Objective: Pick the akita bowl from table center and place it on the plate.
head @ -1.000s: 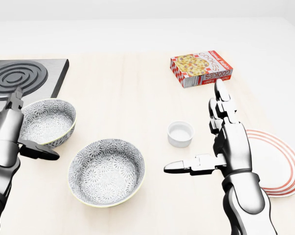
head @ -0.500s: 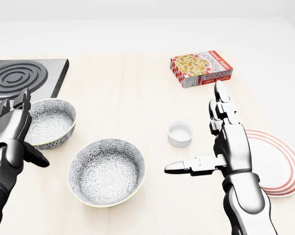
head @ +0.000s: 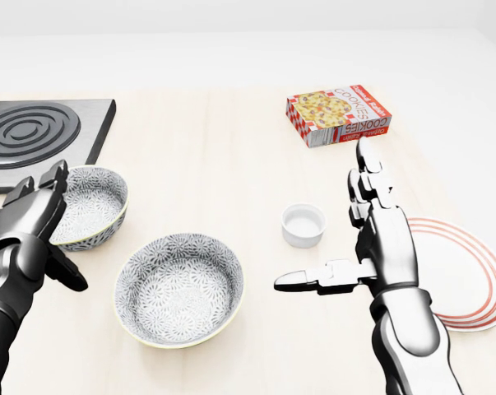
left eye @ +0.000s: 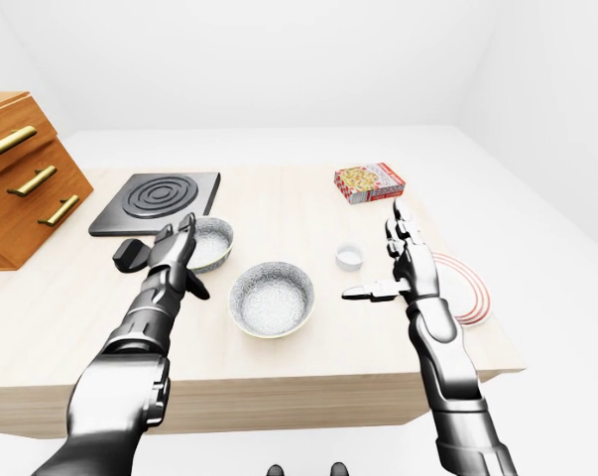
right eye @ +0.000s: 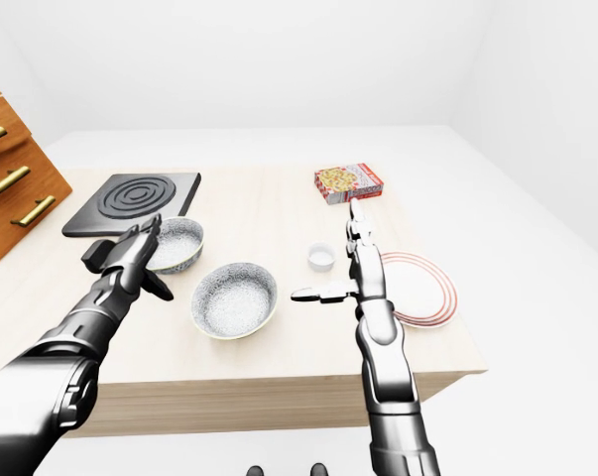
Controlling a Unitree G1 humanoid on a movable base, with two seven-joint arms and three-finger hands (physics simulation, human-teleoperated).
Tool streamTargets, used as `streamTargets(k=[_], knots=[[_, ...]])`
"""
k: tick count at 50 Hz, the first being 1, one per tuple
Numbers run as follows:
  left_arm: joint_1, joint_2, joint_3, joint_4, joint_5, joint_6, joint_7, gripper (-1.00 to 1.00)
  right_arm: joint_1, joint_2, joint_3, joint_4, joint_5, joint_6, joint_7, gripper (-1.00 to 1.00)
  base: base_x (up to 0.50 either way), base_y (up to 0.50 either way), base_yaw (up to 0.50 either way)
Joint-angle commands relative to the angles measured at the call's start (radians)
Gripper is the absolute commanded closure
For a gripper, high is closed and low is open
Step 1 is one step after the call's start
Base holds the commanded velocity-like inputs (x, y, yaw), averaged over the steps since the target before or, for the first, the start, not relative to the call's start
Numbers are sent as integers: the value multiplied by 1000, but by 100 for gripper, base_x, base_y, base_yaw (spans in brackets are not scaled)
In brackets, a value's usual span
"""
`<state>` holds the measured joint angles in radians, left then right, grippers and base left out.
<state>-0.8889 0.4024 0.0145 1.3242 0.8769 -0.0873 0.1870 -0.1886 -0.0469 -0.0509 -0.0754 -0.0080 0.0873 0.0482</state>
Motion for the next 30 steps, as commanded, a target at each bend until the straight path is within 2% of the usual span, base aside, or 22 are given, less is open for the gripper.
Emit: streamTargets(k=[1,13,28,29,30], knots=[[-8,1,-4,-3,2,0,-65,-100,-4,1,3,19,0,0,-2,-100,0,0,0],[-12,6,-18,-4,42,0,-123,-100,-13,3,7,40,-3,0,-5,-100,0,0,0],[-36,15,-25,-3,99,0,-273,-100,3,6,11,51,-6,0,3,-100,0,0,0],[-37,14,-25,-3,100,0,-282,-43,5,6,10,50,-6,0,4,-100,0,0,0],[-37,14,-25,-3,100,0,-289,6,10,5,10,46,-5,0,6,-100,0,0,0]])
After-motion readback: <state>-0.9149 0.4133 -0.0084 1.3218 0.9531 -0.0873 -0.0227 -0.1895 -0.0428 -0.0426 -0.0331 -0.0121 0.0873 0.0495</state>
